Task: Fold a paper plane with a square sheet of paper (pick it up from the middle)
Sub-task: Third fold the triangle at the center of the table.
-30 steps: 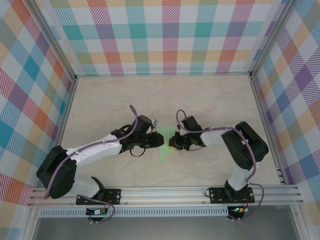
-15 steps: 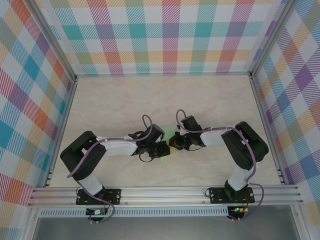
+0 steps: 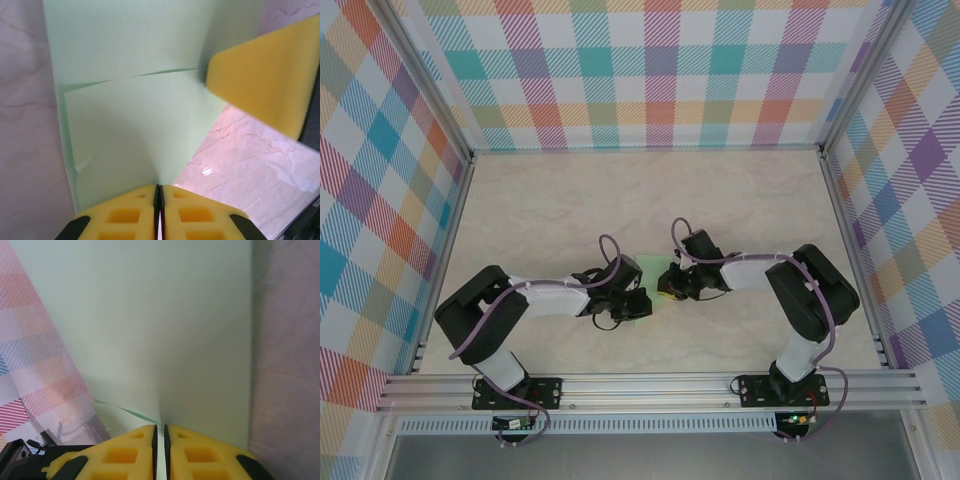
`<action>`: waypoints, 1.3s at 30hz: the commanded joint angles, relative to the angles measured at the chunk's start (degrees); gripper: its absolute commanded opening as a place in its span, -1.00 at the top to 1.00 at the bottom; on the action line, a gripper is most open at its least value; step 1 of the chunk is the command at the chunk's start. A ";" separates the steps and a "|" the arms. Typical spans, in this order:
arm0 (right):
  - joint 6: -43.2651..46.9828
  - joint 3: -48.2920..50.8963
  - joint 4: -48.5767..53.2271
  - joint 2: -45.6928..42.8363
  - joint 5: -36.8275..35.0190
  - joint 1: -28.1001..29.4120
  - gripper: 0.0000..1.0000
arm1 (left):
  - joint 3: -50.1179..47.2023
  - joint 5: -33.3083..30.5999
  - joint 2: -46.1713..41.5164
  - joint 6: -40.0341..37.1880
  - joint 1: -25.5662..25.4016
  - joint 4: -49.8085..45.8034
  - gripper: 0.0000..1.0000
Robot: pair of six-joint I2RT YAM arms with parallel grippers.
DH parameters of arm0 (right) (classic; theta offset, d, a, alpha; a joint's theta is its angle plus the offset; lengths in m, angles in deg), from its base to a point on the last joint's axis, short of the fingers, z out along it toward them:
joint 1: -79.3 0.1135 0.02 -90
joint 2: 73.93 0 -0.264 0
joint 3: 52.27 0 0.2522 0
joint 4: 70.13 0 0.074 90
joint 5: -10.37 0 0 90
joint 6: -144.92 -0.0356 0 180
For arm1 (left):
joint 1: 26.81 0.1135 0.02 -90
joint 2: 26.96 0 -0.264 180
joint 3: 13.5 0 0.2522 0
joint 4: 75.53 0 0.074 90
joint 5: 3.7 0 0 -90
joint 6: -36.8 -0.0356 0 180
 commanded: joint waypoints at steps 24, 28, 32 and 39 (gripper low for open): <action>-3.01 -0.10 -3.01 3.66 -2.38 5.31 0.91 | -1.20 -1.93 -4.43 -2.24 -0.55 -3.48 0.73; -2.73 0.44 -2.61 4.49 -2.96 5.27 0.91 | -0.85 -0.97 -7.15 -1.66 -0.57 -3.68 0.69; -2.72 0.68 -2.64 4.58 -3.28 5.23 0.91 | -0.95 1.47 -7.53 -0.22 -0.58 -2.37 0.67; -2.31 0.44 -1.73 4.53 -3.83 5.27 0.91 | -2.48 0.97 -4.36 1.50 -0.58 0.43 0.67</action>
